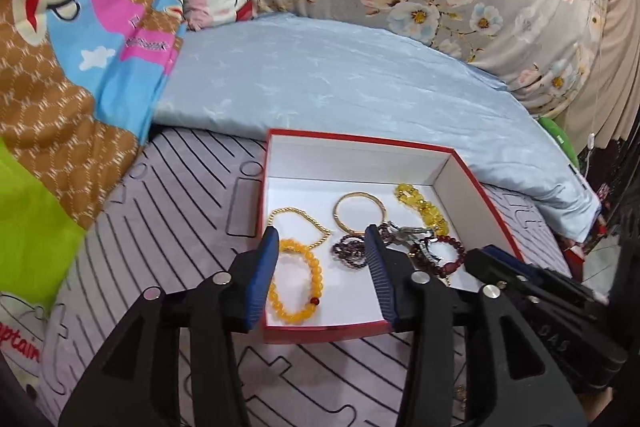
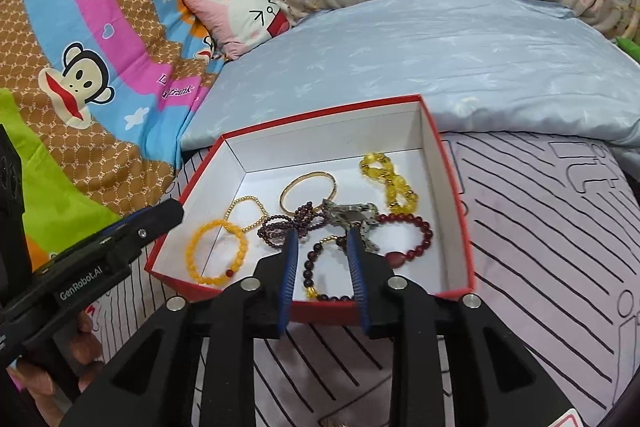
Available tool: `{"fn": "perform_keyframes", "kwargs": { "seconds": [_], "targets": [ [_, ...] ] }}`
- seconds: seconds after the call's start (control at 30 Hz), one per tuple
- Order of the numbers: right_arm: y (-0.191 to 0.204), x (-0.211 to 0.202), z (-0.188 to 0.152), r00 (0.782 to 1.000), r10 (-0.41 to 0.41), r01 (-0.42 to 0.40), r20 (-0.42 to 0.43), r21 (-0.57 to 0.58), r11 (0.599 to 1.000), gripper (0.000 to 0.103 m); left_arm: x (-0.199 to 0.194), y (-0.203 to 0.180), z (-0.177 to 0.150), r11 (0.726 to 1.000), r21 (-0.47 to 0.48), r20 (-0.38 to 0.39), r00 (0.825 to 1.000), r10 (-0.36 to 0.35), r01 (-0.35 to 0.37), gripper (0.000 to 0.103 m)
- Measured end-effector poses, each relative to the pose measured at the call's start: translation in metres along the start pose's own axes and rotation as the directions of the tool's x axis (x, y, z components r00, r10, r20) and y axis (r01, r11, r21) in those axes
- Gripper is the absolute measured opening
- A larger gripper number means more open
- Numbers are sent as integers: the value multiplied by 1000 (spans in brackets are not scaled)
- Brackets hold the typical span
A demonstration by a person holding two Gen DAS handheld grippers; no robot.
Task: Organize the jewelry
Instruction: 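Carry both bracelets into the red box and open both tools, then withdraw both tools from the box toward the two silver chains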
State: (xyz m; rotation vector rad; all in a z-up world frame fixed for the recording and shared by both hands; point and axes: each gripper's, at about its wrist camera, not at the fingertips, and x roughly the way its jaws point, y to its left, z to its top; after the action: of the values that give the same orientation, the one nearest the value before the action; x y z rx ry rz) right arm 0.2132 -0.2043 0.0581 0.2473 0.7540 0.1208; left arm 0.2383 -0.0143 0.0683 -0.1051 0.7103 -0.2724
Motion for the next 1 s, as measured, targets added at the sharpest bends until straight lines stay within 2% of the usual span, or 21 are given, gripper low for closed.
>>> {"fn": "perform_keyframes", "kwargs": {
  "seconds": [0.07, 0.2, 0.47, 0.6, 1.0],
  "targets": [
    [-2, -8, -5, 1000, 0, 0, 7, -4, 1000, 30, -7, -2, -2, 1000, 18, 15, 1000, 22, -22, 49],
    [-3, -24, -16, 1000, 8, -8, 19, 1, 1000, 32, -20, -8, -9, 996, 58, 37, 997, 64, -66, 49],
    [2, -51, -42, 999, -17, 18, 30, -14, 1000, 34, -35, -15, -30, 990, 83, 13, 994, 113, -114, 50],
    [2, -60, -55, 999, -34, 35, 24, -23, 999, 37, -40, -17, -44, 989, 89, -9, 993, 116, -114, 50],
    [-9, -72, -95, 997, -74, 74, -25, 0, 997, 38, -39, -17, -82, 991, 73, -88, 989, 121, -115, 51]
  ]
}}
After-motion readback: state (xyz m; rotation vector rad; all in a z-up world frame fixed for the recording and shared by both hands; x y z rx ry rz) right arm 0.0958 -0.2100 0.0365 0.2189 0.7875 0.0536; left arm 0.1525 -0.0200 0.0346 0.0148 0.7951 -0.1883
